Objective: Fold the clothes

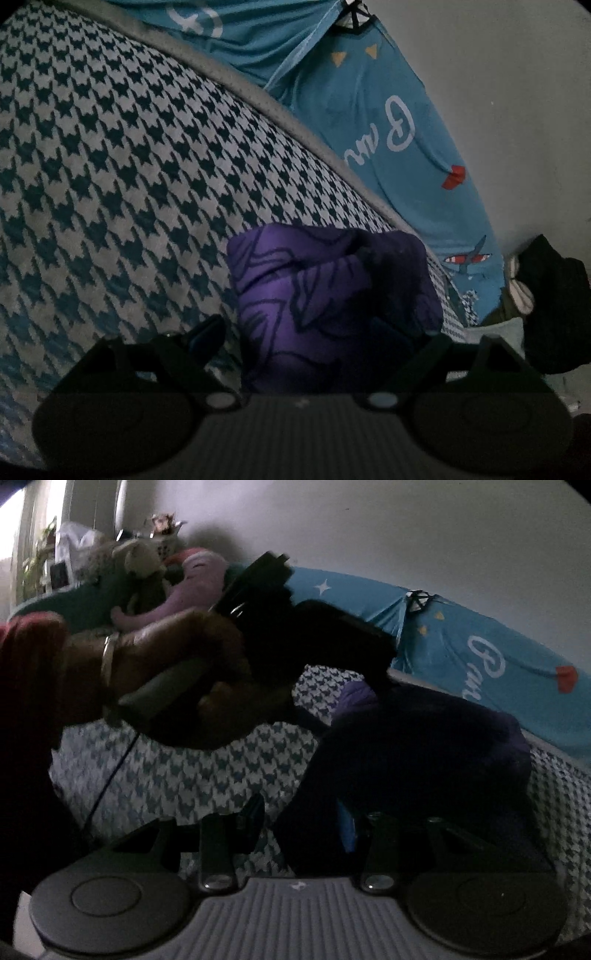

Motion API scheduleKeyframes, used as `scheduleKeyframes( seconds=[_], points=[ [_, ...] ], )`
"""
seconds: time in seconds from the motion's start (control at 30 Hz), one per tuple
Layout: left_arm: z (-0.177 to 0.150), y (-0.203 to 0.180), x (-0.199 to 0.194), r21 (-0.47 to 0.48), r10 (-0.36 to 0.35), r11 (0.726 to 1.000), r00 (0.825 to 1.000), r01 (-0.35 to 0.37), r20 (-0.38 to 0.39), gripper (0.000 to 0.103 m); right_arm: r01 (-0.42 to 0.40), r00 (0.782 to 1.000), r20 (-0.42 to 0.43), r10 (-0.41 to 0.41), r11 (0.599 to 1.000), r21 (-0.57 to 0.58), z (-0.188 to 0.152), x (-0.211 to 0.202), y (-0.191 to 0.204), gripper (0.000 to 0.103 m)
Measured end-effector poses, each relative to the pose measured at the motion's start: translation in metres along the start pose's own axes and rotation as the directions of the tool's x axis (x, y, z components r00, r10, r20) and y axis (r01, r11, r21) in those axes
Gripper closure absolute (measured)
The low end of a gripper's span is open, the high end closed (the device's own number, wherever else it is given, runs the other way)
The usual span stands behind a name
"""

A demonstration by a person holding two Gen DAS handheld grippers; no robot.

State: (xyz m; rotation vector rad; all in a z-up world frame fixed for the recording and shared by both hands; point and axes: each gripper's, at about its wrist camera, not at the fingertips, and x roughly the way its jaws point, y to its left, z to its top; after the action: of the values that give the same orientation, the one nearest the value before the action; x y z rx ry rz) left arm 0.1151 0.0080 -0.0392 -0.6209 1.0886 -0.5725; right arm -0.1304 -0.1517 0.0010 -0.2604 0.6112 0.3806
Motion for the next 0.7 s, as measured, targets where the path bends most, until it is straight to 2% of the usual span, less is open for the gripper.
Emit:
scheduleKeyframes(
  seconds=[0.23,0.3,0.33,0.37,0.43,0.5,0.57,0.7],
  points=[
    [0.002,0.0,0.016,0.014,-0.006,1.0,0.999,0.007,-0.045,0.015,0.087,0.995,-0.032,-0.091,0.989,-0.121,-0.007,0.018,0.018,0.061],
    [0.004,0.001,0.021,0.004,-0.026,1.0,0.998,0.026,-0.054,0.024,0.093,0.995,-0.034,-0.098,0.985,-0.145,-0.008,0.021,0.02,0.068],
    [0.004,0.0,0.022,0.009,-0.02,1.0,0.998,0.021,-0.052,0.024,0.091,0.994,-0.038,-0.098,0.985,-0.148,-0.008,0.021,0.02,0.073],
    [0.005,-0.001,0.023,0.014,-0.015,1.0,0.999,0.016,-0.049,0.029,0.083,0.995,-0.046,-0.09,0.987,-0.141,-0.007,0.022,0.018,0.078],
    [0.007,-0.001,0.026,0.019,-0.006,1.0,0.999,0.006,-0.035,0.037,0.058,0.996,-0.055,-0.065,0.99,-0.127,-0.006,0.02,0.013,0.081],
    [0.008,-0.001,0.026,0.014,-0.005,1.0,1.0,0.005,-0.02,0.045,0.035,0.997,-0.059,-0.042,0.992,-0.12,-0.007,0.018,0.01,0.082],
    [0.008,-0.004,0.027,0.028,0.005,1.0,1.0,-0.005,-0.004,0.048,0.021,0.997,-0.065,-0.028,0.993,-0.113,-0.008,0.018,0.008,0.083],
    [0.007,-0.02,0.029,0.127,0.066,0.989,0.997,-0.07,0.037,0.052,0.019,0.997,-0.071,-0.028,0.992,-0.128,-0.01,0.02,0.011,0.083]
  ],
)
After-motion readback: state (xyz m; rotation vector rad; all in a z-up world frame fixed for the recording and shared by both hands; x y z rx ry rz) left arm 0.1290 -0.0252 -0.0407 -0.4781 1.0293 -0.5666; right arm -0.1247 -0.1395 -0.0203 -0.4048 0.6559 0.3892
